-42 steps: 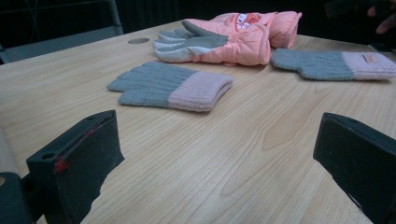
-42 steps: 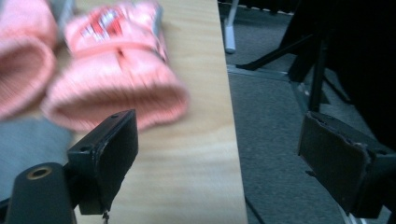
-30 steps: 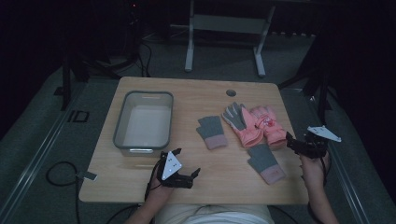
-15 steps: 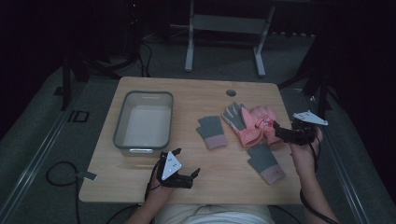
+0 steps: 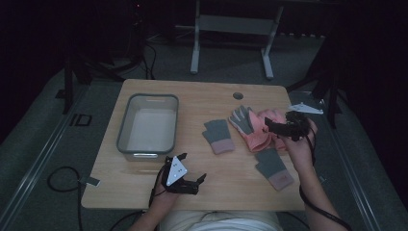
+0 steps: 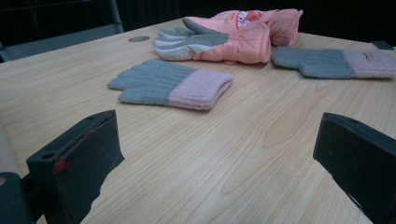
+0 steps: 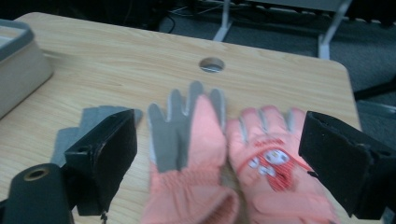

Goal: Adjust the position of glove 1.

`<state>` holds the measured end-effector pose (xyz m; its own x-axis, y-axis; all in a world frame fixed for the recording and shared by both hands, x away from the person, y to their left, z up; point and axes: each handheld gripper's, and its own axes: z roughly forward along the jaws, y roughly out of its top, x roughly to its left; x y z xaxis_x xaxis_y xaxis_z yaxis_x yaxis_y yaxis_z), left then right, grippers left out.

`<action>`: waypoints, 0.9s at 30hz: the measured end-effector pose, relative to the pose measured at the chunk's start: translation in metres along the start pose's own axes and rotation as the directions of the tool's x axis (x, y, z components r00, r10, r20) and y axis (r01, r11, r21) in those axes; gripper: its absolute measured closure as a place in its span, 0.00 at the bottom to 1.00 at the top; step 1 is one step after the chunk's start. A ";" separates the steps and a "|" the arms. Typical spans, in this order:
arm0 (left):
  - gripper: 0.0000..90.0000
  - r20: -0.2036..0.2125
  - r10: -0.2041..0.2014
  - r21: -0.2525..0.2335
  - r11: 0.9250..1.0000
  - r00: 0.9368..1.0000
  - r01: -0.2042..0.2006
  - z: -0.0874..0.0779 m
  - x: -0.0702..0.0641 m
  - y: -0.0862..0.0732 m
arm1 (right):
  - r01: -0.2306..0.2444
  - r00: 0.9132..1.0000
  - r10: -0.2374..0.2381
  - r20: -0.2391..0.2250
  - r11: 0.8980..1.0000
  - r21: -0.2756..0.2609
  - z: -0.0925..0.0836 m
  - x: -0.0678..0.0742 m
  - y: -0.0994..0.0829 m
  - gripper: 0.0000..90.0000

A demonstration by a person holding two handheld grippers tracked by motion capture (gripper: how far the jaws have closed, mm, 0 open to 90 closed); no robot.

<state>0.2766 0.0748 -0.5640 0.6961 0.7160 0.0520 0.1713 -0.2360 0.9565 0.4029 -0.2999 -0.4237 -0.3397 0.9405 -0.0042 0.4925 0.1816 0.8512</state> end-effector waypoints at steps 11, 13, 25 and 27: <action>0.01 0.002 0.003 -0.001 1.000 1.000 -0.003 0.000 0.000 0.000 | 0.085 0.991 -0.085 -0.108 0.996 -0.006 0.028 0.036 0.009 0.20; 0.00 0.002 0.005 -0.001 1.000 1.000 -0.005 0.000 0.000 0.000 | 0.097 0.988 -0.096 -0.118 0.995 -0.003 0.033 0.041 0.010 0.23; 0.01 0.008 0.011 0.000 1.000 1.000 -0.011 0.000 -0.001 0.000 | 0.143 0.972 -0.137 -0.193 0.989 0.020 0.067 0.072 0.011 0.30; 0.00 0.009 0.008 0.000 1.000 1.000 -0.008 0.000 -0.001 0.000 | 0.140 0.969 -0.128 -0.211 0.989 0.045 0.074 0.076 0.009 0.31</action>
<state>0.2760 0.0745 -0.5640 0.7036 0.7083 0.0568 0.1659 -0.2414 0.9561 0.4414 -0.2054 -0.4550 -0.5614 0.8275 -0.0022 0.4752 0.3246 0.8178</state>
